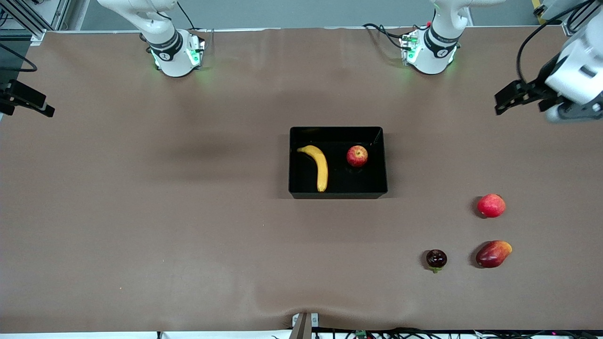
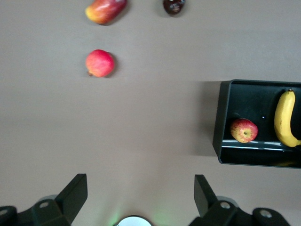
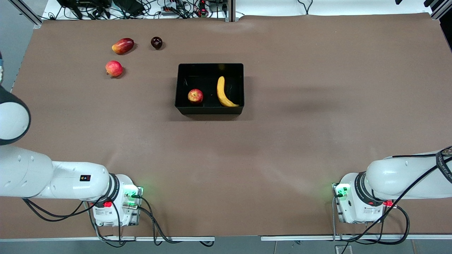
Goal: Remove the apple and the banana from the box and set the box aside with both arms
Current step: 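Move the left gripper toward the black box, then lower the left gripper into the box and grasp the red apple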
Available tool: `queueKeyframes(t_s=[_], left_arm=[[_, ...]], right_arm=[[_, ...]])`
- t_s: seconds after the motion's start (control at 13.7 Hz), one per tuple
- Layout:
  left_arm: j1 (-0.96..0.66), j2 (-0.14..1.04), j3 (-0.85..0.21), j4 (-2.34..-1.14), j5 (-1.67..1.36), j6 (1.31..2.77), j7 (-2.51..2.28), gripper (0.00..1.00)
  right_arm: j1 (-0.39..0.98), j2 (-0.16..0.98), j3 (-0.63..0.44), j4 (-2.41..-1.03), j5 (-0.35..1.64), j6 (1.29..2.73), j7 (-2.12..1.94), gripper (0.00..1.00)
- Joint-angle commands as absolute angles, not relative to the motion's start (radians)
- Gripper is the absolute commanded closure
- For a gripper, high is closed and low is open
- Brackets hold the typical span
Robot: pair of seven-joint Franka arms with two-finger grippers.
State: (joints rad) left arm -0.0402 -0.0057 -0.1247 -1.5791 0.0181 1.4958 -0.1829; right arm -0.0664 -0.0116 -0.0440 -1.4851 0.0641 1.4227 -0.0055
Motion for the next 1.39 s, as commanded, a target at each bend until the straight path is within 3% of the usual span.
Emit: queueKeyframes(t_s=[0.0,0.36,0.88,1.09,1.31], left_arm=[[-0.054,0.028,-0.181,-1.633,0.005,1.607,-0.234,0.00],[-0.081,0.144,-0.333,-1.658,0.021,1.752,-0.469,0.00],[-0.280,0.365,-0.339,-1.663,0.123,1.858,-0.929,0.00],[-0.320,0.377,-0.339,-1.778,0.132,1.981,-1.116,0.00],[-0.341,0.428,-0.339,-1.815,0.222,2.048,-1.199,0.00]], right_arm=[[-0.077,-0.002,-0.043,-1.465,0.067,1.408,-0.008,0.00],[-0.071,0.003,-0.043,-1.470,0.061,1.413,-0.008,0.00],[-0.083,0.026,-0.044,-1.465,0.063,1.416,-0.008,0.00],[-0.083,0.015,-0.049,-1.465,0.061,1.387,-0.009,0.00],[-0.101,0.006,-0.041,-1.465,0.063,1.359,-0.017,0.00]])
